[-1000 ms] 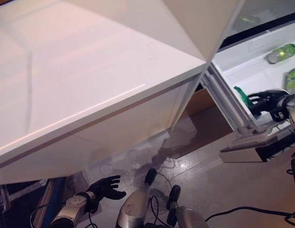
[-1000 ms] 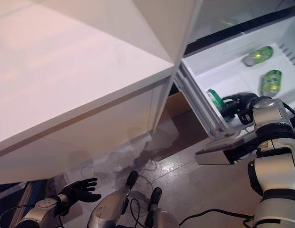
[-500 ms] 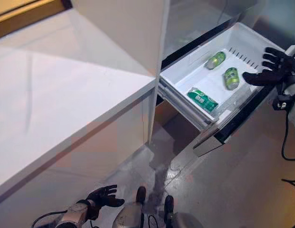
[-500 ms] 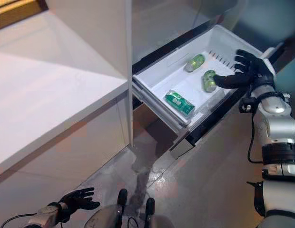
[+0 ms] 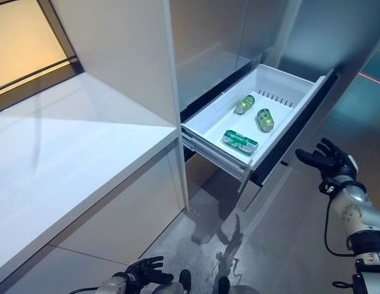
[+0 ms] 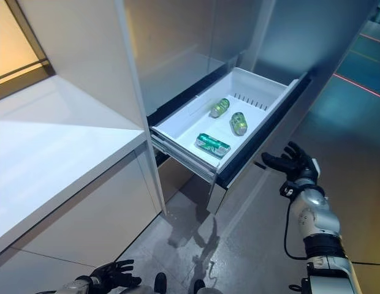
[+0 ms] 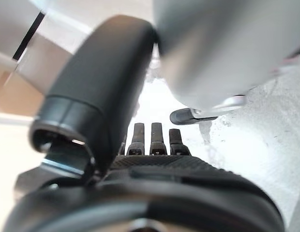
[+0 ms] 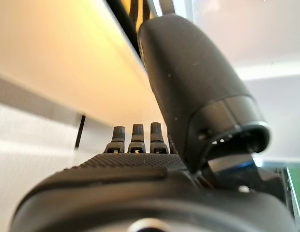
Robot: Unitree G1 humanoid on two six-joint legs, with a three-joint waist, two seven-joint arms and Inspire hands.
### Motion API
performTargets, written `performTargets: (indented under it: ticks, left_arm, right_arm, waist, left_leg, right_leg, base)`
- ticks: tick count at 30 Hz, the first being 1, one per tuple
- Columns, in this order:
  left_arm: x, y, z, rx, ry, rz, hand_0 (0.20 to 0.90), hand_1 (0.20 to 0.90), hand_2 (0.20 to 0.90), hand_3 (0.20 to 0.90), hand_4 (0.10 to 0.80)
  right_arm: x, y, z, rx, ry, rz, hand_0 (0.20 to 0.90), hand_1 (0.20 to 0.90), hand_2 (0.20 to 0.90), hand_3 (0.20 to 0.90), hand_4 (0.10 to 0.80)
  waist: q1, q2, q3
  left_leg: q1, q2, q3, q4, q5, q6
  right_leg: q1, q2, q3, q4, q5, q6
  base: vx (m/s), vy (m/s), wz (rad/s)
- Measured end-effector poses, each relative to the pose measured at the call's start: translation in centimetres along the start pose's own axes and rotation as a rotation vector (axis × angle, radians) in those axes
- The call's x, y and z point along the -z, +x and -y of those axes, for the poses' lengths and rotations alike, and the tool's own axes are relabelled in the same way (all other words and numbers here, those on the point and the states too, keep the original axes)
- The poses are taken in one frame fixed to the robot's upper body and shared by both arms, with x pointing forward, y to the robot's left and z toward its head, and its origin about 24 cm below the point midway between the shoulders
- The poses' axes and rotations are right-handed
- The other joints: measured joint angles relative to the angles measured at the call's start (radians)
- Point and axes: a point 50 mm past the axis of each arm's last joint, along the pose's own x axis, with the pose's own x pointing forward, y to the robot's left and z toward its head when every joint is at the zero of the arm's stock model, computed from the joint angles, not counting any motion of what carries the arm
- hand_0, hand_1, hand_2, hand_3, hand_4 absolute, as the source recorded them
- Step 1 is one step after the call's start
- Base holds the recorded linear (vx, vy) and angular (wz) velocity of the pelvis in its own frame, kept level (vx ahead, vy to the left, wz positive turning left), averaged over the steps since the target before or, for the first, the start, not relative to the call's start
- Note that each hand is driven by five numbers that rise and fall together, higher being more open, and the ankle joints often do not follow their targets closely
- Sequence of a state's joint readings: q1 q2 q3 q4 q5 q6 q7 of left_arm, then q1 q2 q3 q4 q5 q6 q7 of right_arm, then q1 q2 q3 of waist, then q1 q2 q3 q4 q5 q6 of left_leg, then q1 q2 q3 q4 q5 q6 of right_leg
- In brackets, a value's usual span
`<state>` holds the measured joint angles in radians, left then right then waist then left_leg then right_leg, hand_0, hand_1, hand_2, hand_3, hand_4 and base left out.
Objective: Put drinks into fridge and close the fridge
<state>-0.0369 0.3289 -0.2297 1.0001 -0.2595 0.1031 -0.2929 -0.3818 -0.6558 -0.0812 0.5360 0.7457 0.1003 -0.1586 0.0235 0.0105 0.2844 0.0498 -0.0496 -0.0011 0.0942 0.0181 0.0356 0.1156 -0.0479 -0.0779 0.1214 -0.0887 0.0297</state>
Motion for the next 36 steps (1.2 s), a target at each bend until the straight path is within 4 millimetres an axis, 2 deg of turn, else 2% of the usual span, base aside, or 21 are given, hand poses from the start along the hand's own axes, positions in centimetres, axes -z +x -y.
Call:
performTargets:
  ticks: [3, 4, 6, 10, 13, 14, 15, 16, 18, 20, 21, 22, 24, 26, 28, 31, 33, 36]
  left_arm:
    - [-1.8, 0.1, 0.0, 0.003, 0.009, 0.060, 0.900, 0.900, 0.900, 0.900, 0.800]
    - [-2.6, 0.1, -0.1, 0.005, 0.006, 0.084, 0.900, 0.900, 0.900, 0.900, 0.800]
    - [-3.8, 0.1, -0.2, 0.008, -0.014, 0.119, 0.900, 0.900, 0.900, 0.900, 0.800]
    - [-6.5, 0.2, 0.3, 0.036, -0.031, 0.216, 0.900, 0.900, 0.900, 0.900, 0.800]
    - [-7.4, 0.1, 0.5, 0.054, -0.070, 0.263, 0.900, 0.900, 0.900, 0.900, 0.800]
    - [-7.5, 0.1, 0.8, 0.064, -0.083, 0.277, 0.900, 0.900, 0.900, 0.900, 0.800]
    - [-8.0, 0.1, 1.1, 0.075, -0.089, 0.298, 0.900, 0.900, 0.900, 0.900, 0.800]
    - [-8.4, 0.1, 1.2, 0.079, -0.089, 0.313, 0.900, 0.900, 0.900, 0.900, 0.800]
    - [-8.9, 0.0, 1.2, 0.086, -0.106, 0.345, 0.900, 0.900, 0.900, 0.900, 0.800]
    - [-9.3, 0.0, 1.3, 0.091, -0.121, 0.367, 0.900, 0.900, 0.900, 0.900, 0.800]
    - [-9.3, -0.1, 1.2, 0.087, -0.123, 0.371, 0.900, 0.900, 0.900, 0.900, 0.800]
    - [-9.3, -0.1, 1.1, 0.078, -0.123, 0.376, 0.900, 0.900, 0.900, 0.900, 0.800]
    - [-8.7, 0.1, 0.8, 0.049, -0.108, 0.345, 0.900, 0.900, 0.900, 0.900, 0.800]
    - [-6.6, 0.3, 0.6, 0.028, -0.100, 0.271, 0.900, 0.900, 0.900, 0.900, 0.800]
    - [-4.5, 0.3, 0.3, 0.008, -0.115, 0.206, 0.900, 0.900, 0.900, 0.900, 0.800]
    - [-1.9, 0.2, 0.1, -0.009, -0.125, 0.139, 0.900, 0.900, 0.900, 0.900, 0.800]
    - [-1.3, 0.0, -0.2, -0.018, -0.126, 0.126, 0.900, 0.900, 0.900, 0.900, 0.800]
    - [-1.4, -0.1, -0.3, -0.016, -0.122, 0.135, 0.900, 0.900, 0.900, 0.900, 0.800]
  right_arm:
    - [-2.1, 0.7, -0.9, 0.011, 0.052, 0.091, 0.900, 0.900, 0.900, 0.900, 0.800]
    - [-3.0, 1.0, -0.9, 0.026, 0.078, 0.123, 0.900, 0.900, 0.900, 0.900, 0.800]
    - [-4.5, 1.4, -1.2, 0.025, 0.115, 0.175, 0.900, 0.900, 0.900, 0.900, 0.800]
    - [-9.2, 2.0, -1.9, 0.014, 0.178, 0.322, 0.900, 0.900, 0.900, 0.900, 0.800]
    - [-11.8, 2.2, -2.6, -0.003, 0.202, 0.403, 0.900, 0.900, 0.900, 0.900, 0.800]
    - [-12.5, 2.2, -2.6, -0.009, 0.199, 0.416, 0.900, 0.900, 0.900, 0.900, 0.800]
    - [-13.2, 2.2, -2.5, -0.021, 0.195, 0.431, 0.900, 0.900, 0.900, 0.900, 0.800]
    - [-13.6, 2.1, -2.4, -0.023, 0.199, 0.440, 0.900, 0.900, 0.900, 0.900, 0.800]
    - [-15.2, 2.2, -2.7, -0.023, 0.221, 0.486, 0.900, 0.900, 0.900, 0.900, 0.800]
    - [-16.5, 2.2, -3.4, -0.042, 0.208, 0.505, 0.900, 0.900, 0.900, 0.900, 0.800]
    - [-16.5, 2.3, -3.8, -0.057, 0.183, 0.498, 0.900, 0.900, 0.900, 0.900, 0.800]
    - [-16.4, 2.4, -4.4, -0.070, 0.159, 0.489, 0.900, 0.900, 0.900, 0.900, 0.800]
    - [-16.8, 2.6, -5.1, -0.082, 0.139, 0.486, 0.900, 0.900, 0.900, 0.900, 0.800]
    - [-17.3, 2.7, -5.6, -0.096, 0.132, 0.491, 0.900, 0.900, 0.900, 0.900, 0.800]
    - [-17.5, 2.7, -5.7, -0.101, 0.116, 0.491, 0.900, 0.900, 0.900, 0.900, 0.800]
    - [-18.1, 2.9, -5.7, -0.088, 0.105, 0.485, 0.900, 0.900, 0.900, 0.900, 0.800]
    - [-17.9, 3.0, -5.5, -0.079, 0.081, 0.470, 0.900, 0.900, 0.900, 0.900, 0.800]
    - [-17.5, 3.2, -5.6, -0.086, 0.055, 0.438, 0.900, 0.900, 0.900, 0.900, 0.800]
  waist:
    - [0.039, 0.002, 0.037]
    - [0.037, -0.001, 0.060]
    - [0.039, 0.009, 0.086]
    - [0.051, 0.048, 0.148]
    - [0.062, 0.058, 0.168]
    - [0.064, 0.073, 0.169]
    - [0.077, 0.079, 0.182]
    - [0.086, 0.077, 0.184]
    - [0.104, 0.076, 0.187]
    - [0.112, 0.081, 0.196]
    - [0.113, 0.087, 0.199]
    - [0.119, 0.083, 0.202]
    - [0.135, 0.080, 0.205]
    - [0.145, 0.080, 0.206]
    - [0.162, 0.079, 0.207]
    - [0.192, 0.078, 0.207]
    - [0.211, 0.074, 0.210]
    - [0.238, 0.073, 0.211]
  left_leg:
    - [-0.098, -0.028, -0.009, 0.111, -0.023, 0.007]
    - [-0.135, -0.038, -0.010, 0.158, -0.040, 0.009]
    - [-0.207, -0.052, -0.014, 0.239, -0.065, 0.019]
    - [-0.354, -0.066, -0.016, 0.378, -0.087, 0.023]
    - [-0.432, -0.083, -0.018, 0.427, -0.094, 0.022]
    - [-0.458, -0.083, -0.020, 0.492, -0.117, 0.040]
    - [-0.483, -0.084, -0.032, 0.527, -0.129, 0.019]
    - [-0.509, -0.093, -0.038, 0.540, -0.129, 0.018]
    - [-0.559, -0.098, -0.043, 0.568, -0.126, 0.012]
    - [-0.596, -0.107, -0.051, 0.597, -0.125, 0.011]
    - [-0.604, -0.110, -0.064, 0.610, -0.125, 0.009]
    - [-0.614, -0.114, -0.080, 0.615, -0.123, -0.005]
    - [-0.626, -0.121, -0.091, 0.602, -0.120, -0.009]
    - [-0.628, -0.126, -0.103, 0.603, -0.117, -0.013]
    - [-0.631, -0.133, -0.121, 0.599, -0.110, -0.024]
    - [-0.622, -0.147, -0.147, 0.581, -0.109, -0.024]
    - [-0.606, -0.153, -0.162, 0.573, -0.101, -0.033]
    - [-0.574, -0.166, -0.186, 0.555, -0.098, -0.029]
  right_leg:
    - [-0.138, -0.025, -0.007, 0.210, -0.083, 0.004]
    - [-0.178, -0.043, -0.009, 0.272, -0.109, -0.001]
    - [-0.246, -0.054, -0.015, 0.363, -0.138, -0.001]
    - [-0.385, -0.076, -0.023, 0.510, -0.167, -0.001]
    - [-0.468, -0.102, -0.032, 0.555, -0.160, -0.014]
    - [-0.488, -0.108, -0.053, 0.584, -0.163, -0.015]
    - [-0.508, -0.108, -0.065, 0.631, -0.186, -0.007]
    - [-0.533, -0.112, -0.062, 0.655, -0.191, -0.009]
    - [-0.568, -0.098, -0.074, 0.721, -0.246, -0.045]
    - [-0.603, -0.111, -0.089, 0.739, -0.243, -0.057]
    - [-0.604, -0.110, -0.102, 0.755, -0.253, -0.057]
    - [-0.610, -0.105, -0.111, 0.768, -0.259, -0.056]
    - [-0.619, -0.106, -0.117, 0.759, -0.254, -0.064]
    - [-0.623, -0.123, -0.139, 0.757, -0.254, -0.071]
    - [-0.621, -0.122, -0.151, 0.762, -0.263, -0.070]
    - [-0.603, -0.139, -0.179, 0.750, -0.270, -0.078]
    - [-0.578, -0.147, -0.200, 0.748, -0.284, -0.079]
    - [-0.537, -0.159, -0.227, 0.733, -0.297, -0.078]
  base:
    - [-0.220, 0.074, 0.20]
    - [-0.203, 0.086, 0.21]
    - [-0.115, 0.063, 0.17]
    - [-0.178, 0.120, 0.11]
    - [-0.128, 0.097, 0.16]
    - [-0.127, 0.077, 0.19]
    - [-0.022, 0.059, 0.17]
    - [-0.003, 0.053, 0.17]
    - [-0.021, 0.046, 0.18]
    - [-0.033, 0.029, 0.19]
    - [-0.008, 0.029, 0.19]
    - [0.011, 0.039, 0.21]
    - [0.022, 0.040, 0.13]
    - [0.044, 0.032, 0.18]
    - [0.060, 0.021, 0.22]
    - [0.110, 0.013, 0.32]
    - [0.108, 0.015, 0.32]
    - [0.096, 0.007, 0.30]
